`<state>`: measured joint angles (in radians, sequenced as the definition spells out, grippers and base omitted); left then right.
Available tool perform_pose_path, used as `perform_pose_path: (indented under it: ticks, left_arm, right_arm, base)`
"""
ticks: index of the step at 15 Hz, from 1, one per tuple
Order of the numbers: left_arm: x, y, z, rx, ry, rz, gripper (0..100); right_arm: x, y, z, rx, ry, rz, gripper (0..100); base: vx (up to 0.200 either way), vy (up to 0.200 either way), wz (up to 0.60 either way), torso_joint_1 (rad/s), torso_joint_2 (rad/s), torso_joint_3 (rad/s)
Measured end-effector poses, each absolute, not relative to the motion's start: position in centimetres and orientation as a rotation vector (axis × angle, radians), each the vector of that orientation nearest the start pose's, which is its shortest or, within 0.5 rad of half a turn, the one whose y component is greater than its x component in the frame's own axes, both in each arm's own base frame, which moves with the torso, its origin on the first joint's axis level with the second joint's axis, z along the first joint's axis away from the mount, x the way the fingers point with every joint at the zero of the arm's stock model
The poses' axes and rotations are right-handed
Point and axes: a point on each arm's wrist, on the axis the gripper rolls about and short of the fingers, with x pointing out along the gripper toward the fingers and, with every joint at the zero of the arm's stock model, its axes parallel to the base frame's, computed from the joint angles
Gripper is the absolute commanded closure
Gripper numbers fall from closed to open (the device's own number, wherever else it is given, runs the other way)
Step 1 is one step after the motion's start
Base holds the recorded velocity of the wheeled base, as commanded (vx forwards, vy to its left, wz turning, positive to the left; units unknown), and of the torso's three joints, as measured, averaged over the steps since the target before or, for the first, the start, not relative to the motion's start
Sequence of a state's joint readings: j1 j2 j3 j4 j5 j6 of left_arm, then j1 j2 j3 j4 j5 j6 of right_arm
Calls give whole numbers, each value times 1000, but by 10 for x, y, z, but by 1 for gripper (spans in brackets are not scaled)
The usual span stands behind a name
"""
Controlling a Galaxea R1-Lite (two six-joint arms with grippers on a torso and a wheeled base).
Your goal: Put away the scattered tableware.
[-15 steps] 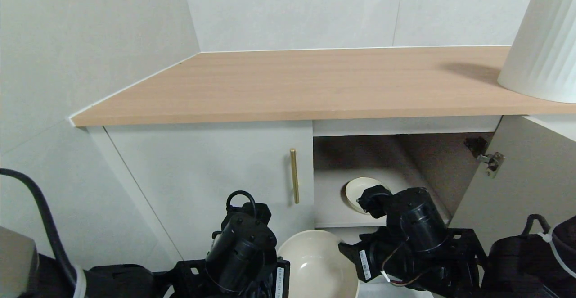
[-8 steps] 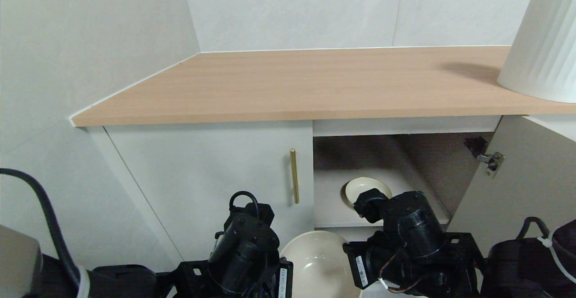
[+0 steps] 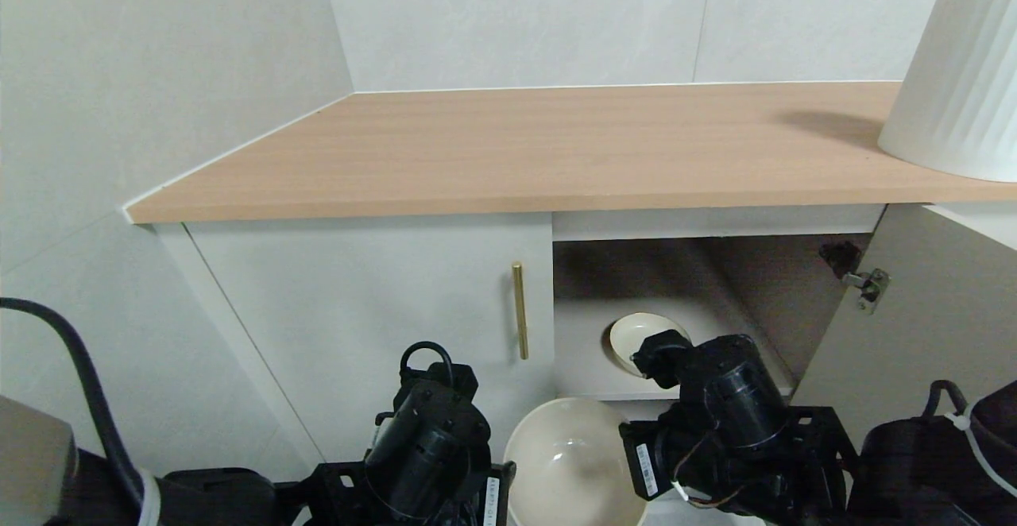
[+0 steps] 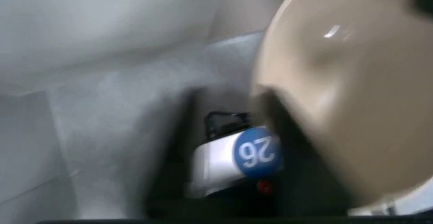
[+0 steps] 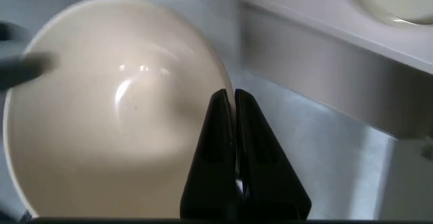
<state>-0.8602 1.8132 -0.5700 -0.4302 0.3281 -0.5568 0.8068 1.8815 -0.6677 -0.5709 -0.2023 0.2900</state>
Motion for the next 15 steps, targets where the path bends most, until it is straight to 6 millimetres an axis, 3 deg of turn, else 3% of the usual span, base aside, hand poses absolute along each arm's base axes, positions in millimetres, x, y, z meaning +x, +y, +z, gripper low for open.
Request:
perform_pose_path:
  ticks: [7,12,15]
  left_arm:
    - [181,-200,77,-69,781,-303,0]
    - [184,-199,79,-74,773,-296,0]
    - [185,-197,80,-78,771,-290,0]
  right_arm:
    - [218,217,82,-53,661,491,100]
    - [248,187,61,-69,737,328,100]
    - [270,174,53,29,760,225,100]
  base:
    - [0,0,0,0,0,0]
    - [0,0,0,0,0,0]
    - [0,0,0,0,0,0]
